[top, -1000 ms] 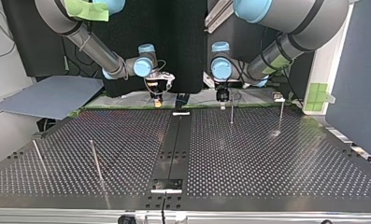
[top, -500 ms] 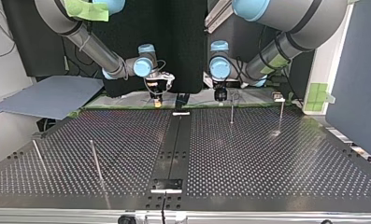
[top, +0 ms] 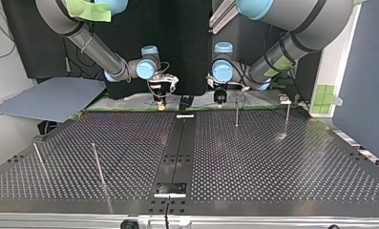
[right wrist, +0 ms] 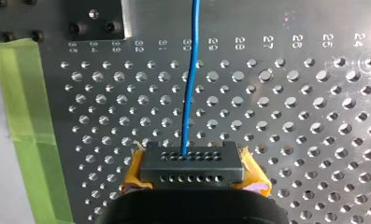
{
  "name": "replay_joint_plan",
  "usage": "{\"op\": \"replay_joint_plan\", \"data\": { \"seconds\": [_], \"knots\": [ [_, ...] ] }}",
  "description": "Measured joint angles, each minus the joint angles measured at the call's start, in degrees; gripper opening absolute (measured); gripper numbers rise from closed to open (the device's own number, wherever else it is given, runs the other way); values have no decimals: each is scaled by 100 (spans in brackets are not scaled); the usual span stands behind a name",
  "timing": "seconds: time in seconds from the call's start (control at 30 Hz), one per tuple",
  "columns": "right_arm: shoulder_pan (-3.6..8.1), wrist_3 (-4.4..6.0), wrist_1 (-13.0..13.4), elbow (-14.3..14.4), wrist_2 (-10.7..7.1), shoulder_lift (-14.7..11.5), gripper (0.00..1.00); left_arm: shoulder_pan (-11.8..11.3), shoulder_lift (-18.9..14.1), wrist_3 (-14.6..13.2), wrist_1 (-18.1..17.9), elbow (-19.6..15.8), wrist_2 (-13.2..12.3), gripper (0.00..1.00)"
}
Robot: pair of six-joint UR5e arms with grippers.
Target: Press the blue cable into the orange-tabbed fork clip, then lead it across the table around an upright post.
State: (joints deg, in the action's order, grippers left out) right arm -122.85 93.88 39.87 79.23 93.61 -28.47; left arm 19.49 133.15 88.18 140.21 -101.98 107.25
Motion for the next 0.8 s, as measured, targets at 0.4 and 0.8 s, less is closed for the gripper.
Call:
{"op": "replay_joint_plan", "data": {
  "seconds": [0.4, 0.8],
  "knots": [
    [22, -226, -597, -211, 202, -309, 0, 219, -416, 155, 406, 150, -63, 0],
    [-13, -141, -1242, -211, 187, -944, 0, 509, -1088, 527, 673, 154, -44, 0]
  ]
}}
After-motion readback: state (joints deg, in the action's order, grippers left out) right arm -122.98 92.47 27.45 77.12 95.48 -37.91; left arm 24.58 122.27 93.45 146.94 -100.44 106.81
